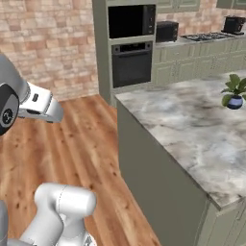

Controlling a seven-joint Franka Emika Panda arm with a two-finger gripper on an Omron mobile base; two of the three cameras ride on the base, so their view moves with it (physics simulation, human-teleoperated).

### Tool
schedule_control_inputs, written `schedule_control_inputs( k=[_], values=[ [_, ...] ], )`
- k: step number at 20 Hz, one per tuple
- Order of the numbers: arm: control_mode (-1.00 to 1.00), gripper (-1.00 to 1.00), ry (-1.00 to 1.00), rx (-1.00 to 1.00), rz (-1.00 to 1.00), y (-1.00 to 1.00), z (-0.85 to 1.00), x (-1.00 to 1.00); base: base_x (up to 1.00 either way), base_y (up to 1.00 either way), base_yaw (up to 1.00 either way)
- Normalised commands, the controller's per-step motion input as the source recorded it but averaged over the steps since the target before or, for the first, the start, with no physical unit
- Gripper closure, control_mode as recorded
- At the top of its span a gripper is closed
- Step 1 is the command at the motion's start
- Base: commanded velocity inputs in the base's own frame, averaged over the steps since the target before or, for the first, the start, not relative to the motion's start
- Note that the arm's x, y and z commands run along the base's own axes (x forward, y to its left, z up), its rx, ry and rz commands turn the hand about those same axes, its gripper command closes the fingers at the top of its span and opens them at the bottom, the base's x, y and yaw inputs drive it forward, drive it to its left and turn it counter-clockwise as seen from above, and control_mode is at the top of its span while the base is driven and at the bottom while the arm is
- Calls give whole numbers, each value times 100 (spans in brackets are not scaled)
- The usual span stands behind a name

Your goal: There is a bowl on the dining counter. Grab a lemon wedge from the fridge and place it in the bowl. Then get the liquor bottle and glass cup from the cabinet and place them next to the bowl.

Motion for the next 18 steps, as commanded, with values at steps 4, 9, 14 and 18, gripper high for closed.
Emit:
schedule_control_inputs(
  k=[4, 9, 14, 18],
  values=[
    [100, -100, 0, 0, 0, 0, 0, 0, 92, 74, -22],
    [100, -100, 0, 0, 0, 0, 0, 0, 85, 71, -25],
    [100, -100, 0, 0, 0, 0, 0, 0, 84, 62, -30],
    [100, -100, 0, 0, 0, 0, 0, 0, 78, 54, -33]
  ],
)
